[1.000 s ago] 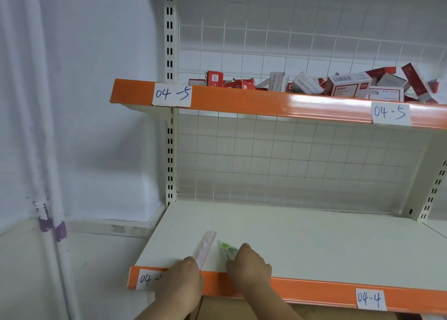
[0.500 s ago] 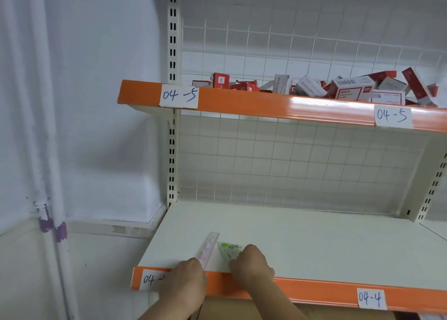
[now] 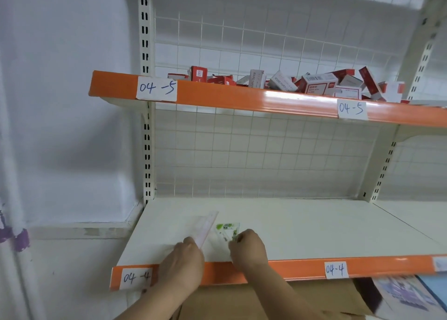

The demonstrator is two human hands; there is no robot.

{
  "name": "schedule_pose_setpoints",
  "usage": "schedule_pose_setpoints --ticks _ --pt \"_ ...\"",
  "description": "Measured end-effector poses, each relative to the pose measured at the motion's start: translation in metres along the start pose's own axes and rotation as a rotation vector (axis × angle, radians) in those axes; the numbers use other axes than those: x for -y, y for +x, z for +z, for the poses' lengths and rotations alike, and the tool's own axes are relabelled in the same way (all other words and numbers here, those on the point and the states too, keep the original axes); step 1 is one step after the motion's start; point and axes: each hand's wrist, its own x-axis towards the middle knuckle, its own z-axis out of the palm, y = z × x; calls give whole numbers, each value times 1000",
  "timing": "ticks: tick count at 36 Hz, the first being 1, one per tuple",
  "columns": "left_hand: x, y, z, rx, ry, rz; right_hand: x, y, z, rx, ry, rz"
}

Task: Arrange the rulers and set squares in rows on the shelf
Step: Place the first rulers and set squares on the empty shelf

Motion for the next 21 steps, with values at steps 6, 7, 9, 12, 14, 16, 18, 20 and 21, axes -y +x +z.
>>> schedule_pose_setpoints --ticks 6,7,9,12,14,16,18,20,21 --pt "-34 1 5 17 14 91 -17 -4 -27 -92 100 80" --pt "-41 0 6 27 17 114 -22 -5 -34 -104 112 95" --pt "-56 -1 9 43 17 174 -31 -8 -49 -140 120 120" --pt "-81 -5 15 60 24 255 -49 -15 -75 -212 173 154" --pt "-101 -12 18 74 36 323 -63 -20 -92 -260 199 187" --pt "-123 -21 22 96 45 387 -79 -25 -110 -301 229 214" --pt "-144 -27 29 124 39 424 -92 -32 -130 -341 256 236" --pt "-164 -33 38 149 48 456 -105 -39 -149 -399 277 270" --pt "-175 -36 44 165 58 474 -113 -41 -158 -428 292 285"
